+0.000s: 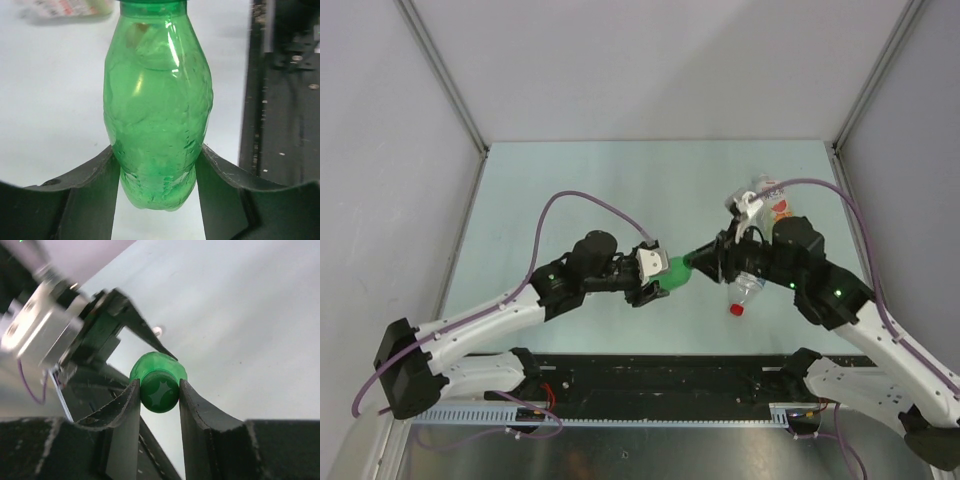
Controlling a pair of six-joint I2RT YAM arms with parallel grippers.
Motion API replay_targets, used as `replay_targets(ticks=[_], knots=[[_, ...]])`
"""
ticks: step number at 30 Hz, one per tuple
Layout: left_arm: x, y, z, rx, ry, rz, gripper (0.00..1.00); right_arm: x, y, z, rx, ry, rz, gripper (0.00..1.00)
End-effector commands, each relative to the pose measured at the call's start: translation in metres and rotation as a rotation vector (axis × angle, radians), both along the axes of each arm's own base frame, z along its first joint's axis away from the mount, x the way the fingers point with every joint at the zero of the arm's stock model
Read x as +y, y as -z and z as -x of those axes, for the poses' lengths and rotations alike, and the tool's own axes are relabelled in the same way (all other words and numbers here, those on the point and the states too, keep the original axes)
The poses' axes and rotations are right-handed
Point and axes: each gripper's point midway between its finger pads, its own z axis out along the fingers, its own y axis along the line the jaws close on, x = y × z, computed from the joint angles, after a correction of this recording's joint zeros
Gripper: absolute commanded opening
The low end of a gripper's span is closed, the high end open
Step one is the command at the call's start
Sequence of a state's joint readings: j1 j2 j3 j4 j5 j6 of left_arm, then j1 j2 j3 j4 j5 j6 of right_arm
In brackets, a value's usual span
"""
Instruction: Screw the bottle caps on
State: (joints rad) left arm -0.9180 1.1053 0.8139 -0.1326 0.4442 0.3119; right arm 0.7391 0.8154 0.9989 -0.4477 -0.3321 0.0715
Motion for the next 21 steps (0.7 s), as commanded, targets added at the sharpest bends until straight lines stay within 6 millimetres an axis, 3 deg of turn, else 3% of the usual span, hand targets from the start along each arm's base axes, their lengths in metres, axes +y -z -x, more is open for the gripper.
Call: replay_targets(ticks=[1,4,10,11,18,21], knots=[[-0.003,-0.059,-0.047,-0.153,-0.224,0.151,0.0,-0.007,0.019,-0.06,0.349,0.5,-0.178,0.0],[-0.003,-0.059,-0.062,-0.183,-0.289,0.155,0.0,0.001,0.018,-0.07,0.433,0.576,-0.267,0.0],[0.004,-0.052,-0.095,-0.237,-0.45,0.122,0.0,-0.01,0.007,-0.087,0.433,0.783,-0.406,0.0],[0.002,-0.049,-0.097,-0.238,-0.449,0.112,0.0,-0.01,0.003,-0.089,0.423,0.787,-0.421,0.05],[-0.003,-0.033,-0.086,-0.2,-0.386,0.097,0.0,-0.001,-0.046,-0.082,0.22,0.602,-0.455,0.88],[-0.003,-0.024,-0.079,-0.172,-0.361,0.081,0.0,-0.006,-0.073,-0.072,0.079,0.513,-0.45,0.98]])
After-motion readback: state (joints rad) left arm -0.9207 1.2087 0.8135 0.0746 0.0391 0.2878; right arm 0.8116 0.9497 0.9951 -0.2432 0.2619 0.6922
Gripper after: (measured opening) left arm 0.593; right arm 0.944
